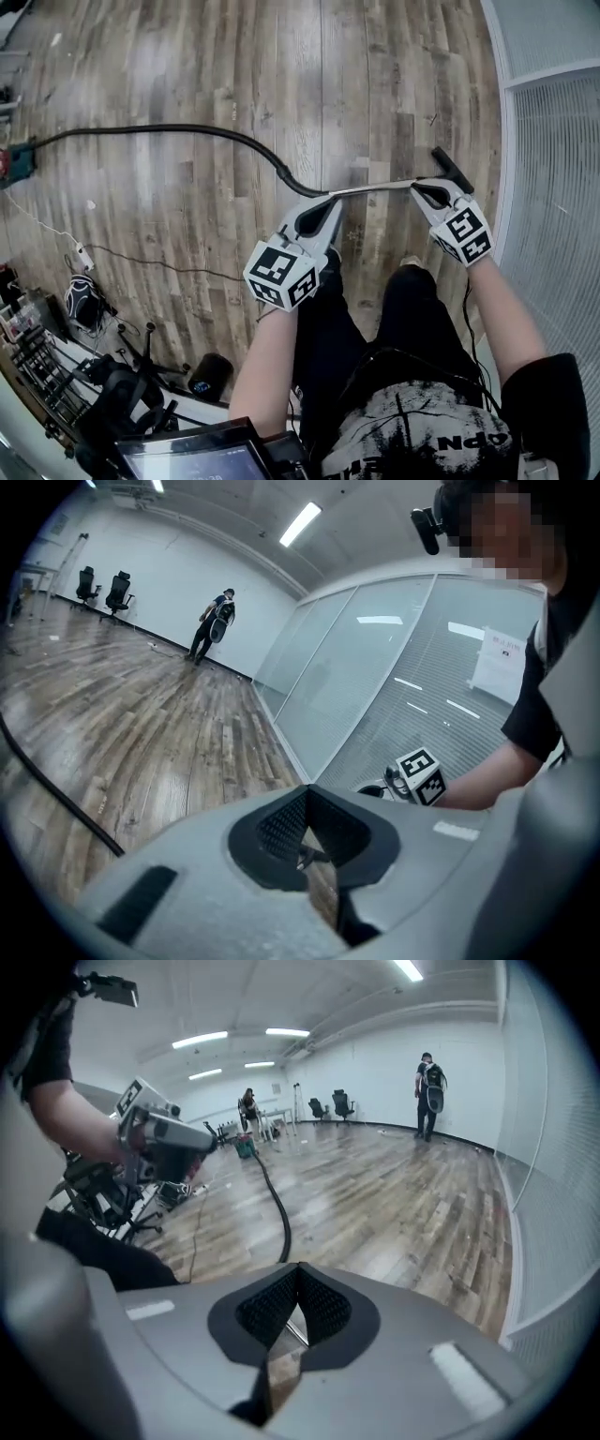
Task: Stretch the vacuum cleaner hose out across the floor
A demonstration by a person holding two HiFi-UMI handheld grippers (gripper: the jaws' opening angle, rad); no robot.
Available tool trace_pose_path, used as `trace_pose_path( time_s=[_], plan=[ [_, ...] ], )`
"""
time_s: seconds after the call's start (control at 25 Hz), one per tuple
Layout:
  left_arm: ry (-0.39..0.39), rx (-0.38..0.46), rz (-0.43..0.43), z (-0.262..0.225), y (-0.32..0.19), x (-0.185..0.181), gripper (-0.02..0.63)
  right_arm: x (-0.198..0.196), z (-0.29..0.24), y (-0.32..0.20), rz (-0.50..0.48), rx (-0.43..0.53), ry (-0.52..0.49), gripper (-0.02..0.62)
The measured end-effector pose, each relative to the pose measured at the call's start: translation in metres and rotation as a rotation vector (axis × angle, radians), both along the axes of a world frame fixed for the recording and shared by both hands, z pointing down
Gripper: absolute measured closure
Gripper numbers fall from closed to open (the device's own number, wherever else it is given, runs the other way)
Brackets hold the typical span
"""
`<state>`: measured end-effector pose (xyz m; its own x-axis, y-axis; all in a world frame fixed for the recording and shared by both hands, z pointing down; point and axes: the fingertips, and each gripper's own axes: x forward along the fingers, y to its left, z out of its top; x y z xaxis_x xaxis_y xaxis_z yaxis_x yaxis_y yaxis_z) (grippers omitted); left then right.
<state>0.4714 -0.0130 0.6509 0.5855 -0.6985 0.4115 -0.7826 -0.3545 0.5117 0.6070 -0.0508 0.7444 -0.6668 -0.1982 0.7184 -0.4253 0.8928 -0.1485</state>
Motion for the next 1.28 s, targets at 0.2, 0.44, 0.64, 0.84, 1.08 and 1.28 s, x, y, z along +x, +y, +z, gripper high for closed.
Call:
trace_pose_path(
  time_s=[0.2,0.44,0.64,0.84,1.08,1.28],
  plan=[
    [-0.024,0.073,0.003,-0.113,0.010,-0.032,0.606,-0.049,-0.150,0.021,-0.034,-0.006,-0.169,0.588],
    [-0.015,0.185,0.058,-0.240,-0.006,-0.068,0.606,-0.105,-0.297,0.013,-0.016,0.037,-0.299,0.588],
    [-0.003,0.328,0.086,-0.315,-0.031,-0.086,0.606,-0.149,-0.380,-0.007,-0.046,0.171,-0.381,0.588],
    [-0.028,0.357,0.080,-0.328,-0.030,-0.107,0.606,-0.176,-0.415,-0.001,-0.083,0.235,-0.437,0.588],
    [-0.103,0.420,0.028,-0.353,-0.026,-0.106,0.606,-0.174,-0.451,-0.008,-0.152,0.295,-0.460,0.589],
    [-0.163,0.469,-0.103,-0.381,-0.025,-0.092,0.606,-0.155,-0.493,-0.022,-0.291,0.418,-0.573,0.588]
  ],
)
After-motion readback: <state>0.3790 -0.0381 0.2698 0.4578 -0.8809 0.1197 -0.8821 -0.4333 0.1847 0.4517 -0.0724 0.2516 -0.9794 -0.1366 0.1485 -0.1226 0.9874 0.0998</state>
